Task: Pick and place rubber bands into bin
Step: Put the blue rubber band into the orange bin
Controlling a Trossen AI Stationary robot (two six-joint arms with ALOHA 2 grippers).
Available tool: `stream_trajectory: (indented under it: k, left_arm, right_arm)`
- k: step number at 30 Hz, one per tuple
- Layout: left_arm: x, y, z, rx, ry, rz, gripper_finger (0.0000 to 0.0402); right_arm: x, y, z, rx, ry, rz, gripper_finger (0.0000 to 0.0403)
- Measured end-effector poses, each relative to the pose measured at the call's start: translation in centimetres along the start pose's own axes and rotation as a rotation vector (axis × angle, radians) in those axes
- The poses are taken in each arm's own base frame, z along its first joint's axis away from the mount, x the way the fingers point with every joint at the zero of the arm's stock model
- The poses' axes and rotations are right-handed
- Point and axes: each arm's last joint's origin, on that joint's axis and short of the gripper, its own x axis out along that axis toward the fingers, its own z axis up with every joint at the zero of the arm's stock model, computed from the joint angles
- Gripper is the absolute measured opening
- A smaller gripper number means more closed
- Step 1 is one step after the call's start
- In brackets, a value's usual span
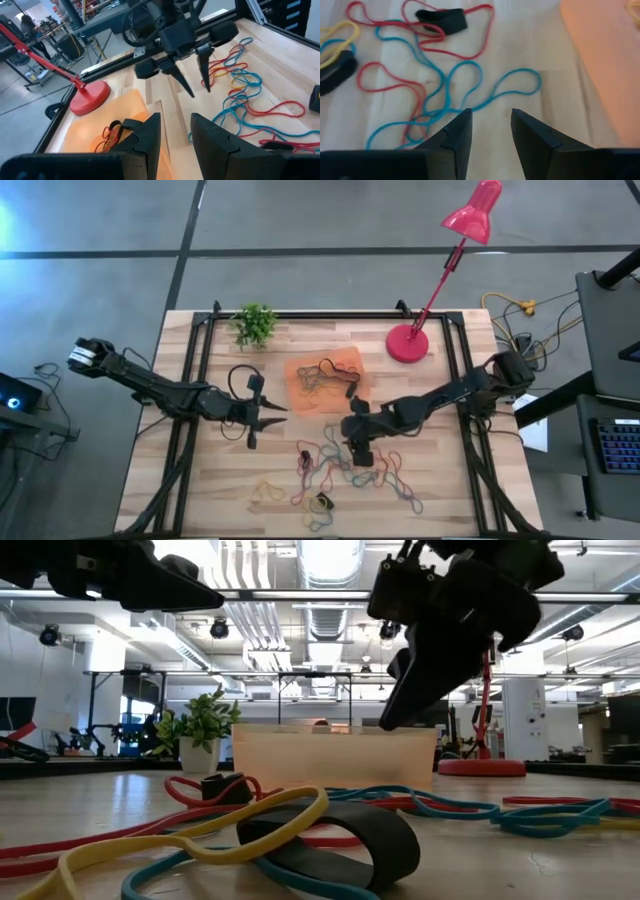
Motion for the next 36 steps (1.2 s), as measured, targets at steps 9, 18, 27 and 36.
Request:
stream_trajectory:
  k: [9, 18, 27, 36]
  left_arm:
    - [0.0, 0.0, 0.0, -0.002, -0.004, 0.001, 0.0092]
    - [0.0, 0.0, 0.0, -0.004, -0.011, 0.003, 0.0092]
    - [0.0, 0.1, 0.0, -0.005, -0.007, 0.009, 0.0092]
    - [0.0, 0.1, 0.0, -0.006, -0.007, 0.009, 0.0092]
  right_arm:
    - [2.4, 1.3, -1.7, 0.031, 0.017, 0.086, 0.0132]
    - [3.4, 1.4, -2.2, 0.040, 0.048, 0.075, 0.0122]
    - [3.4, 1.7, -2.1, 0.044, 0.024, 0.085, 0.0125]
    - [4.9, 1.7, -2.8, 0.071, 0.054, 0.069, 0.0125]
